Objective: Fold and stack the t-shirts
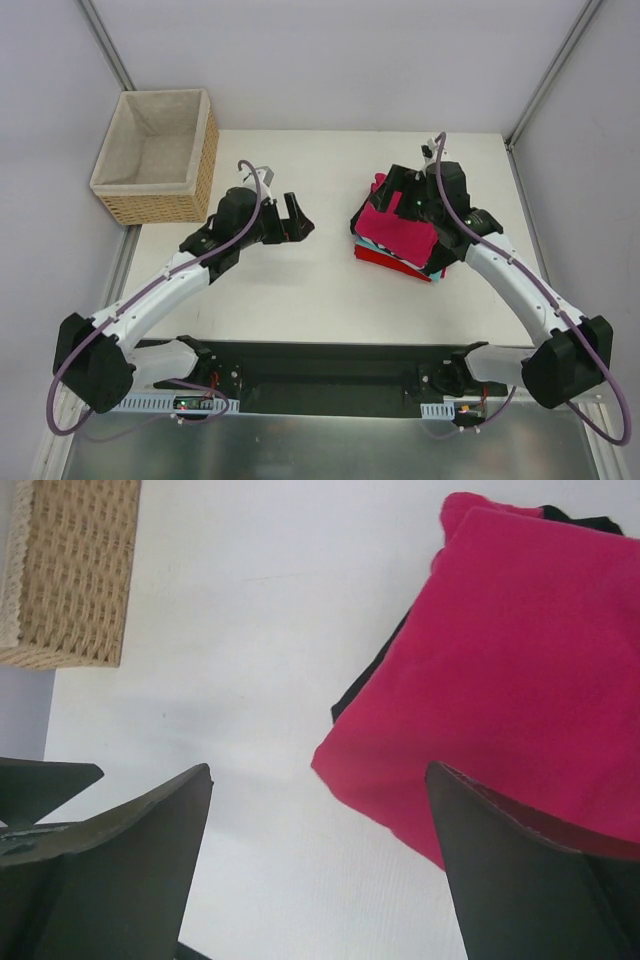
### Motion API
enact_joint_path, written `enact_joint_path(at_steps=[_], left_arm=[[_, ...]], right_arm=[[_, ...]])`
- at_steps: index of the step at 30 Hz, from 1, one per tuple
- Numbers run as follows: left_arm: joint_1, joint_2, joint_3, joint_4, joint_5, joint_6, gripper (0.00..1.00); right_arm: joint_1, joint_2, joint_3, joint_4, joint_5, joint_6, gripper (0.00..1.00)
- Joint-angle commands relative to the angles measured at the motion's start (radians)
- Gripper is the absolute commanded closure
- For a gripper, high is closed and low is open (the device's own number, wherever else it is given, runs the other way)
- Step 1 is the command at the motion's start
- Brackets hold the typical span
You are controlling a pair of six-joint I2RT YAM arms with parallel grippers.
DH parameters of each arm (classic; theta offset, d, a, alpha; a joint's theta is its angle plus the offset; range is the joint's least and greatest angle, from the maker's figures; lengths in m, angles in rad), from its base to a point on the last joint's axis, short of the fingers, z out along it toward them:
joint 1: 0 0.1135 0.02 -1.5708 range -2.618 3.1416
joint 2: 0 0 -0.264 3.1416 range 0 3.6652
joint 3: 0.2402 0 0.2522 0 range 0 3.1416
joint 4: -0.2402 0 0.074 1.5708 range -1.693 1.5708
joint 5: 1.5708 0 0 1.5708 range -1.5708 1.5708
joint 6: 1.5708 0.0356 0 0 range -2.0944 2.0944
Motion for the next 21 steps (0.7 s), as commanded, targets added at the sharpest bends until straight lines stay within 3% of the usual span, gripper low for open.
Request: enact_joint_path(at_steps=[1, 8, 21], left_arm=[[0.01, -0.11, -0.053, -0.061, -0.074, 0.019, 0.01], [0.01, -0.245, -0.121, -0.094, -0.104, -0.006, 0.01], [0.01, -0.291, -0.113, -0.114, -0.104, -0.001, 0.01]], right_arm=[[0.051, -0.068, 0.032, 0.001, 0.02, -0.021, 0.08], [0.11, -0.108, 0.042, -0.033, 0.039, -0.048, 0.07], [0.157, -0.107, 0.115, -0.091, 0.098, -0.079, 0.06]])
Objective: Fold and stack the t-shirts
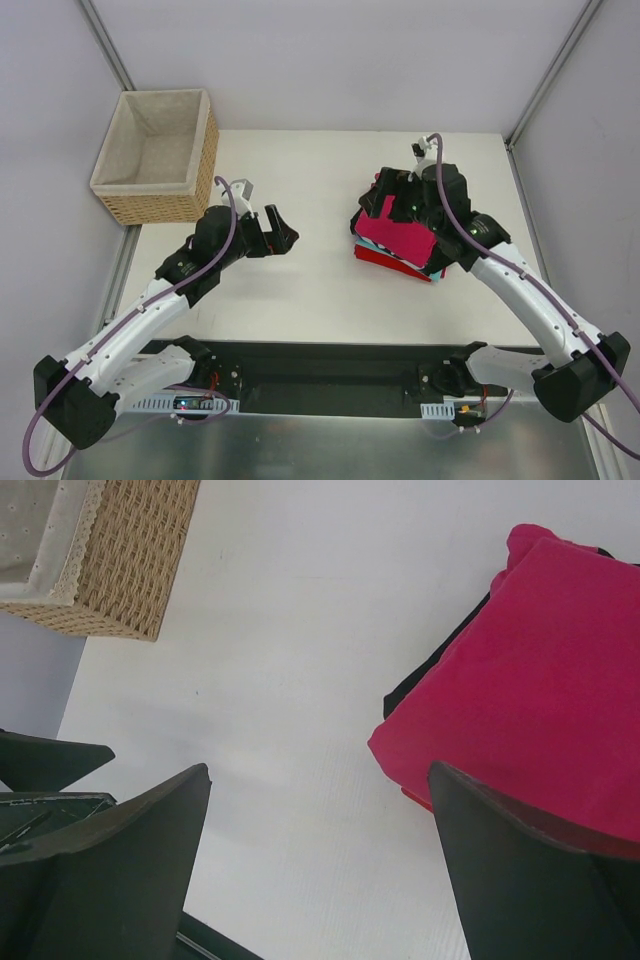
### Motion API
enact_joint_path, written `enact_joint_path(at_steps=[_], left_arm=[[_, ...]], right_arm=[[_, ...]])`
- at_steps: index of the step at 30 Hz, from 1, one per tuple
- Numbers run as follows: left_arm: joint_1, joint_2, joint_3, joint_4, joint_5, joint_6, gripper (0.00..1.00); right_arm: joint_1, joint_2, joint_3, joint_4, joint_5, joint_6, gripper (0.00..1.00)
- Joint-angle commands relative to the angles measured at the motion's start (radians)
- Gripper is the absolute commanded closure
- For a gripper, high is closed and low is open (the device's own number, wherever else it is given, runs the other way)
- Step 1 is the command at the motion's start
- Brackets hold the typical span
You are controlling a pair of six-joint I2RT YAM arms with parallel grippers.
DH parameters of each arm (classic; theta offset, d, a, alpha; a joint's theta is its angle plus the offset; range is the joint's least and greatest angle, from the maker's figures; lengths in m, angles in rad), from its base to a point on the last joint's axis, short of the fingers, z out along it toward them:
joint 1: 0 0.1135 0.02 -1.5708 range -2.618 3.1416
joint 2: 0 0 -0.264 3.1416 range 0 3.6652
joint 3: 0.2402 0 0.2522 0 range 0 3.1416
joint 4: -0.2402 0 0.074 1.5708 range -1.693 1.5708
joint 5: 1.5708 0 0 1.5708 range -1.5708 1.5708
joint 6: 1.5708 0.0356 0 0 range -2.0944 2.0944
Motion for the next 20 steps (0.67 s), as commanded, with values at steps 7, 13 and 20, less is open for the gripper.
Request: enact_joint_path(at_steps=[7, 13, 20], left_arm=[[0.01, -0.024, 0.01, -0.021, -0.048, 0.012, 0.01], [0.01, -0.013, 0.01, -0.021, -0.056, 0.015, 0.01], [0.01, -0.01, 0.004, -0.021, -0.064, 0.017, 0.01]], right_arm=[[0.045, -0.008, 0.063, -0.023, 0.055, -0.031, 0.05], [0.055, -0.008, 0.055, -0.02, 0.067, -0.034, 0.04], [0.094, -0.02, 0.04, -0.014, 0.164, -0.067, 0.01]])
